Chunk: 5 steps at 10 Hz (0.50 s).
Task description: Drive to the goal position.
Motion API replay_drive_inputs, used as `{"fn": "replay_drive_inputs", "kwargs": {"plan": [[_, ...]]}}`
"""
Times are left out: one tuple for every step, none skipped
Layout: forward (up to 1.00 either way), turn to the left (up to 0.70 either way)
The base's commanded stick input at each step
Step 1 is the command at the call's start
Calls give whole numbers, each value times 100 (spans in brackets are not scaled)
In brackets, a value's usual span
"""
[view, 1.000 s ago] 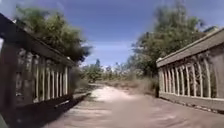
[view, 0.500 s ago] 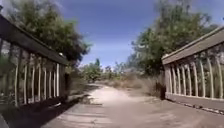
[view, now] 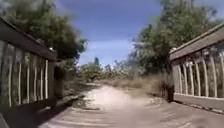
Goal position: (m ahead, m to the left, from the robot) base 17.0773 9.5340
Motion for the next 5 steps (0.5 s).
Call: {"fn": "replay_drive_inputs", "kwargs": {"plan": [[50,0],[50,0],[50,0],[50,0],[50,0]]}}
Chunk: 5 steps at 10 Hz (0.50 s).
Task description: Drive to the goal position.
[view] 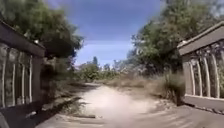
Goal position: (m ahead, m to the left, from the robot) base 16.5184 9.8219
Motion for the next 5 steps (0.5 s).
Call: {"fn": "replay_drive_inputs", "kwargs": {"plan": [[50,0],[50,0],[50,0],[50,0],[50,0]]}}
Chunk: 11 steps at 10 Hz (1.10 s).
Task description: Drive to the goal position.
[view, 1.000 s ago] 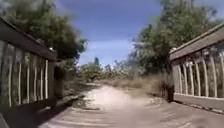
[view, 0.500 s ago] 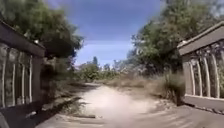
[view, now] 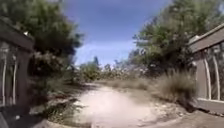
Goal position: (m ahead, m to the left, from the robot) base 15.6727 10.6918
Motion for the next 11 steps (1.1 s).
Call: {"fn": "replay_drive_inputs", "kwargs": {"plan": [[50,0],[50,0],[50,0],[50,0],[50,0],[50,0],[50,0],[50,0],[50,0],[50,0],[50,0]]}}
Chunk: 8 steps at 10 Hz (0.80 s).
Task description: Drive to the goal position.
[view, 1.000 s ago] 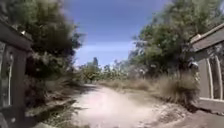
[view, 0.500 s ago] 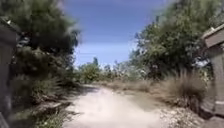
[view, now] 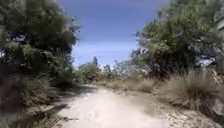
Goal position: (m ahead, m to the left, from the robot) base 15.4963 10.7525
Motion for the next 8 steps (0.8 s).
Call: {"fn": "replay_drive_inputs", "kwargs": {"plan": [[50,0],[50,0],[50,0],[50,0],[50,0],[50,0],[50,0],[50,0]]}}
